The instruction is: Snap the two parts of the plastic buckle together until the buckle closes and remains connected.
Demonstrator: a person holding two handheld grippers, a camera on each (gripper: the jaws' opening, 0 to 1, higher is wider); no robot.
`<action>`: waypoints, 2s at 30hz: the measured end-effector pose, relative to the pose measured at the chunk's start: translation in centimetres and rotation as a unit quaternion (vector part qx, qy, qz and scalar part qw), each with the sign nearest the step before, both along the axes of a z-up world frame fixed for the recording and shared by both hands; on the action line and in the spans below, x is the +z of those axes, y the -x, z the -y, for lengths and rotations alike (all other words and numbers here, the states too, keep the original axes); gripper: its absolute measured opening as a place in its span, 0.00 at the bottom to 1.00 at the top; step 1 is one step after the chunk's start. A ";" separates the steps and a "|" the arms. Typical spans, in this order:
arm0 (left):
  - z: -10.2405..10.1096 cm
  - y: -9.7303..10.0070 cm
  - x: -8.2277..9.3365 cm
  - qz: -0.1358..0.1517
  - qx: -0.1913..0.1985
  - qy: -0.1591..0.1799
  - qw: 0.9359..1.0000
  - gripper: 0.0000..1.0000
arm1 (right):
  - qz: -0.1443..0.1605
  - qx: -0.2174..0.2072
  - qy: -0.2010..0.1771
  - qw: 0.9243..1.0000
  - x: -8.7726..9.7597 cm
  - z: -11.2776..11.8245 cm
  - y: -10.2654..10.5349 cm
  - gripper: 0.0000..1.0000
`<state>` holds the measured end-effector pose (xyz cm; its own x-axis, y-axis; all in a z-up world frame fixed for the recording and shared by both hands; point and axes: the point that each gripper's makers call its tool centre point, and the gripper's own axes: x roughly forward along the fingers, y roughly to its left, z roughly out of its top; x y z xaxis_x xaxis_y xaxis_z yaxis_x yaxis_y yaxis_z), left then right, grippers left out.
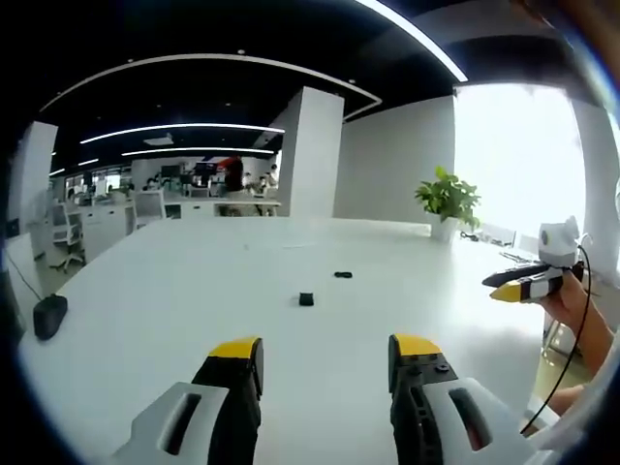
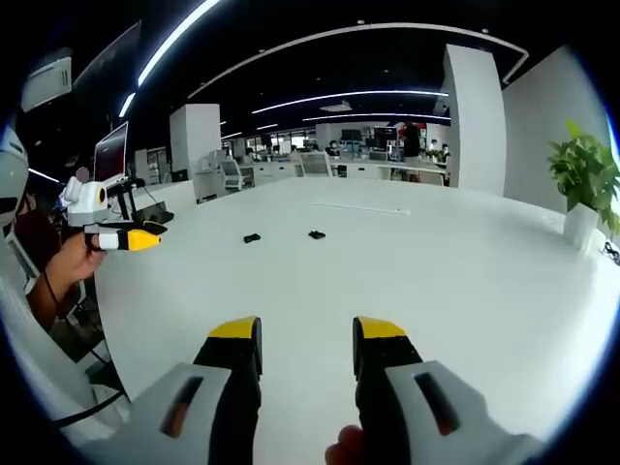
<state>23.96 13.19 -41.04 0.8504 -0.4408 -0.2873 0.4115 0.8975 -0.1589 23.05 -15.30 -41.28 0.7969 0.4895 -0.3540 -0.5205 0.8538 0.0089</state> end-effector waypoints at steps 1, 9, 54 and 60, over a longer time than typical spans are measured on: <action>0.0 0.0 0.0 0.000 0.000 -0.001 1.000 0.53 | 0.000 0.000 0.000 1.000 0.0 0.0 0.0 0.37; 0.0 -0.1 -0.3 -0.003 0.002 -0.004 1.000 0.52 | 0.001 -0.003 -0.002 1.000 -0.1 0.2 -0.2 0.37; -0.7 -0.8 -0.3 -0.007 0.011 -0.005 1.000 0.49 | -0.002 0.007 0.001 1.000 -0.1 -0.1 -1.6 0.36; -0.6 -1.2 -0.1 -0.005 0.010 -0.006 1.000 0.49 | -0.001 0.008 0.004 1.000 0.0 -0.1 -1.9 0.36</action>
